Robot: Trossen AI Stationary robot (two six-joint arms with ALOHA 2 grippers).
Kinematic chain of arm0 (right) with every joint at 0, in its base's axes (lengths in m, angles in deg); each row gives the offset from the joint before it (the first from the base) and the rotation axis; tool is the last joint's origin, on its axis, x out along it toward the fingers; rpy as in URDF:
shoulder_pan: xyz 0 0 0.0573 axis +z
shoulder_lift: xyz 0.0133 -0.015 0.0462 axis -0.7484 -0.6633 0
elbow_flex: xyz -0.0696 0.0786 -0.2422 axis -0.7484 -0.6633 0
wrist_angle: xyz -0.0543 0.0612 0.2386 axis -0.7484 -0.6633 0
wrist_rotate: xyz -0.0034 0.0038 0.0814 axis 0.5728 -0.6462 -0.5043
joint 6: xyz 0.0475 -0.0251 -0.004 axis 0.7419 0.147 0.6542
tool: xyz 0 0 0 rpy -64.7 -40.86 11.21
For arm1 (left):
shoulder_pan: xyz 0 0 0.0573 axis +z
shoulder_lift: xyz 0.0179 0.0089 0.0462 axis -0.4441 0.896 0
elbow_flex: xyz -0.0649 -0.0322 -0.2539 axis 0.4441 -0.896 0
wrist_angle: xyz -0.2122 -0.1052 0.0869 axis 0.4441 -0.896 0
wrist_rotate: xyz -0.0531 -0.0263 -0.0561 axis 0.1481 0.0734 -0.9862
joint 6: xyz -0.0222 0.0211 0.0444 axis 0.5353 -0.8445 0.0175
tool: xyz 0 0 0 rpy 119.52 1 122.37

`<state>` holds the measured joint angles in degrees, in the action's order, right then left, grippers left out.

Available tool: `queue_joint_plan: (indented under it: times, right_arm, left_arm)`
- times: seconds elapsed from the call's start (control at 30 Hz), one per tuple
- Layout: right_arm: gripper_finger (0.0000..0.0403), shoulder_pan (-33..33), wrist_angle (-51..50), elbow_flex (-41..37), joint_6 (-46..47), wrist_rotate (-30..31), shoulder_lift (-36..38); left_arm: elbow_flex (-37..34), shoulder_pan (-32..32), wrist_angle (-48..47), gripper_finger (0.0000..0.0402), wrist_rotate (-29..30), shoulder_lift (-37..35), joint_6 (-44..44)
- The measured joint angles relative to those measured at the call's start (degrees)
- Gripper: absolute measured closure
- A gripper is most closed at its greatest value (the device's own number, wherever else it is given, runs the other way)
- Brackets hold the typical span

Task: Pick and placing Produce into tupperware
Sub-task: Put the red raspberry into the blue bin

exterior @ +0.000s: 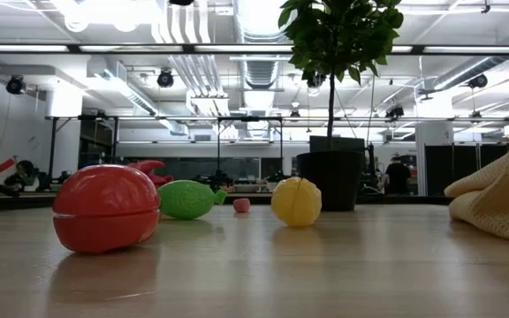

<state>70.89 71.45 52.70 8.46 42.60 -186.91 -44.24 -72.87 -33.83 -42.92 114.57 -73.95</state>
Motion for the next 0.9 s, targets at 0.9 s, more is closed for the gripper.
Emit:
queue_joint_plan:
  times: [0.9]
  right_arm:
    - [0.0328, 0.9, -30.6, 28.3, 5.5, -0.9, -16.7]
  left_arm:
    - [0.0, 0.0, 0.2, 0.0292, 0.0, 0.0, 0.0]
